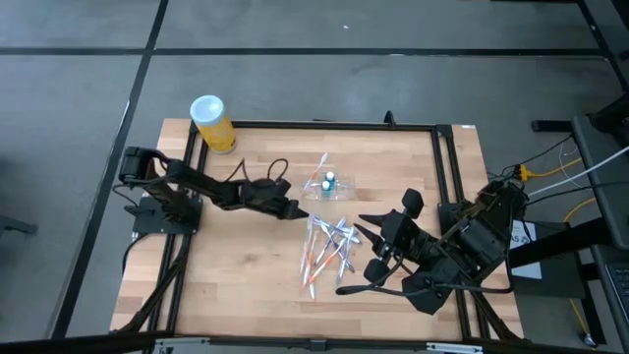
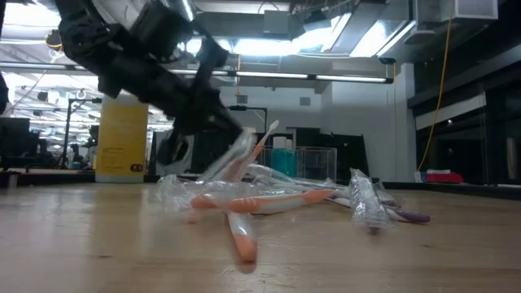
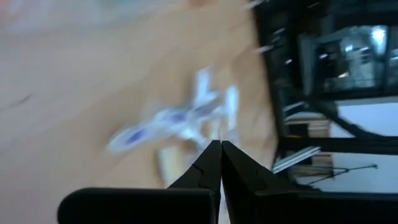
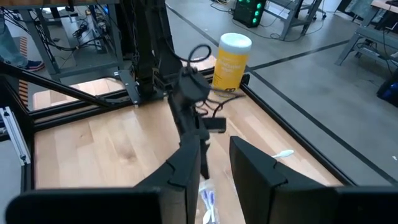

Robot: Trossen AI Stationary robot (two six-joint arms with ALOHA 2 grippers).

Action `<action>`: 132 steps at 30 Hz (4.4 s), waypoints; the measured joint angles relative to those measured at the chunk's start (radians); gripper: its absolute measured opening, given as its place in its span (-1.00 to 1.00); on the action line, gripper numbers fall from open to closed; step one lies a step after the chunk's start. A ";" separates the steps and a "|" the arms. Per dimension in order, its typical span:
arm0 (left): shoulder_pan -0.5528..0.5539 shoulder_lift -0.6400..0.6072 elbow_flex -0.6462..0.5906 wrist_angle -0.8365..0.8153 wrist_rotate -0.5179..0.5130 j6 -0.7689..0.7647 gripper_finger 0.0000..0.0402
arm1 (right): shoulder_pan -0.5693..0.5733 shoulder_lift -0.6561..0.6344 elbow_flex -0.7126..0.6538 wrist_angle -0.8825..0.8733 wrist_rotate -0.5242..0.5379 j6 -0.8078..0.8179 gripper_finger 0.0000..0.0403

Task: Pick & Place toothbrushing station
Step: Put the orange toothbrush into the transparent organizer

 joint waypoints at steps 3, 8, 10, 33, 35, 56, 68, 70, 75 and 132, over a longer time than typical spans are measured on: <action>0.000 -0.059 0.000 0.007 -0.043 0.031 -0.99 | 0.003 0.000 0.000 0.003 0.000 0.001 -0.55; 0.015 -0.170 0.000 0.005 -0.110 0.117 -0.99 | 0.003 0.000 0.000 0.003 0.000 0.002 -0.55; 0.024 -0.212 0.000 -0.007 -0.134 0.140 -0.99 | 0.003 0.000 0.000 0.003 0.000 0.002 -0.55; 0.312 -0.435 0.086 -0.039 0.002 0.208 -0.99 | 0.002 0.000 0.000 0.003 0.024 0.009 -0.55; 0.319 -0.435 0.113 -0.087 0.010 0.228 -0.99 | 0.002 0.000 0.000 0.003 0.025 0.009 -0.55; 0.297 -0.337 0.154 -0.144 0.009 0.266 -0.99 | 0.002 0.000 0.000 0.003 0.027 0.004 -0.55; 0.281 -0.215 0.153 -0.137 -0.003 0.307 -0.99 | 0.003 0.000 0.000 0.004 0.027 0.011 -0.55; 0.281 -0.214 0.153 -0.136 -0.002 0.328 -0.95 | 0.007 0.000 0.000 0.004 0.026 0.016 -0.55; 0.346 -0.215 0.153 -0.141 0.065 0.339 -0.59 | 0.026 0.000 0.000 0.006 0.024 0.027 -0.55; -0.170 0.130 0.092 -0.082 0.051 -0.067 -0.18 | 0.097 0.001 0.000 -0.018 0.053 0.121 -0.55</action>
